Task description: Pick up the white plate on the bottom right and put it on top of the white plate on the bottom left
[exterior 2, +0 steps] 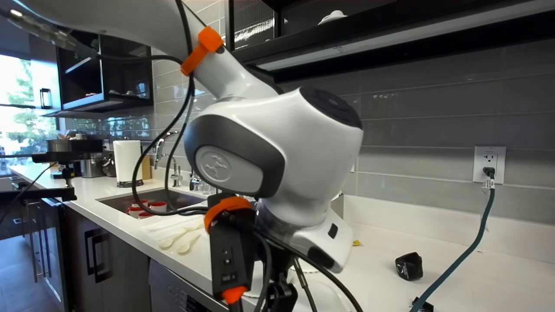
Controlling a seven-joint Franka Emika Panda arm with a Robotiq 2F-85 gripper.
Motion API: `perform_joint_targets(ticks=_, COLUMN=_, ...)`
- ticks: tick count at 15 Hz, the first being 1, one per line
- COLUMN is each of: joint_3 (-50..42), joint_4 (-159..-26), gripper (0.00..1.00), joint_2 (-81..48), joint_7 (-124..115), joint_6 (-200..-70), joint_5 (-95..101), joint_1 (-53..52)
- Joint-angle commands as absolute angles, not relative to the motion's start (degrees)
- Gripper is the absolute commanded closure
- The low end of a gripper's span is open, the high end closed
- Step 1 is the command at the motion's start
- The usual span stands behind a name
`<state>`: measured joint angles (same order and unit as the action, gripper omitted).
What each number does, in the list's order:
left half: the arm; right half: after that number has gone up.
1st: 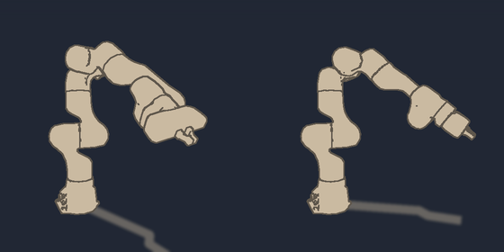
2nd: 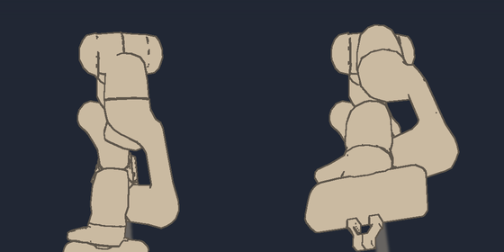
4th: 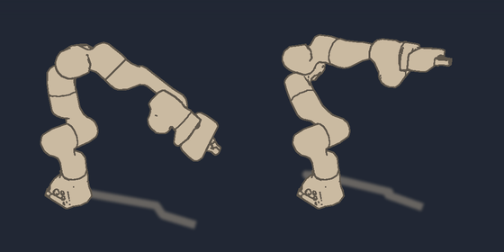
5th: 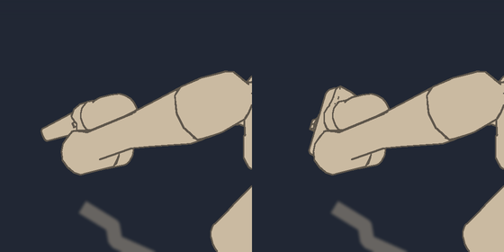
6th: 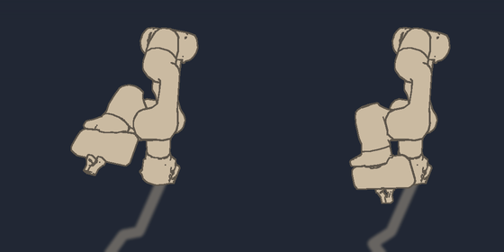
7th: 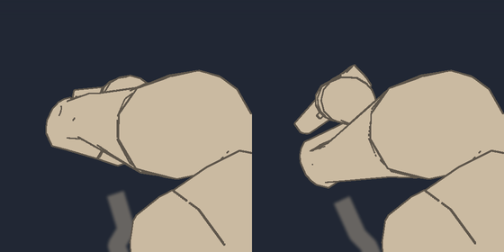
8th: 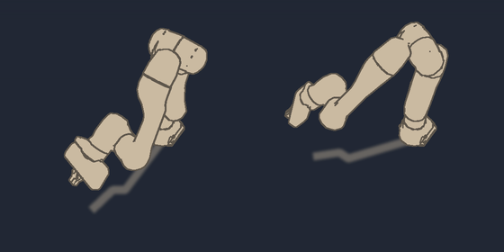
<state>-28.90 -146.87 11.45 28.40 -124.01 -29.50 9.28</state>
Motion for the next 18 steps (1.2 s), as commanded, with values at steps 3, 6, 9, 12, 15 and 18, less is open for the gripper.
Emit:
perform_joint_targets(ticks=3, joint_3=-29.3, joint_4=-138.8, gripper=0.00, joint_2=-0.8, joint_7=41.2, joint_6=-118.7, joint_5=-40.8, joint_1=14.2)
perform_joint_targets(ticks=6, joint_3=-27.6, joint_4=-135.6, gripper=0.00, joint_2=-6.2, joint_7=45.9, joint_6=-115.5, joint_5=-44.0, joint_1=17.7)
perform_joint_targets(ticks=9, joint_3=-26.1, joint_4=-131.8, gripper=0.00, joint_2=-11.2, joint_7=50.0, joint_6=-111.5, joint_5=-44.5, joint_1=21.5)
perform_joint_targets(ticks=12, joint_3=-24.0, joint_4=-128.4, gripper=0.00, joint_2=-15.9, joint_7=52.5, joint_6=-107.6, joint_5=-45.8, joint_1=24.7)
perform_joint_targets(ticks=15, joint_3=-22.2, joint_4=-125.3, gripper=0.00, joint_2=-19.4, joint_7=53.6, joint_6=-104.4, joint_5=-46.4, joint_1=27.1)
perform_joint_targets(ticks=18, joint_3=-20.8, joint_4=-122.4, gripper=0.00, joint_2=-22.3, joint_7=53.9, joint_6=-102.2, joint_5=-47.1, joint_1=28.9)
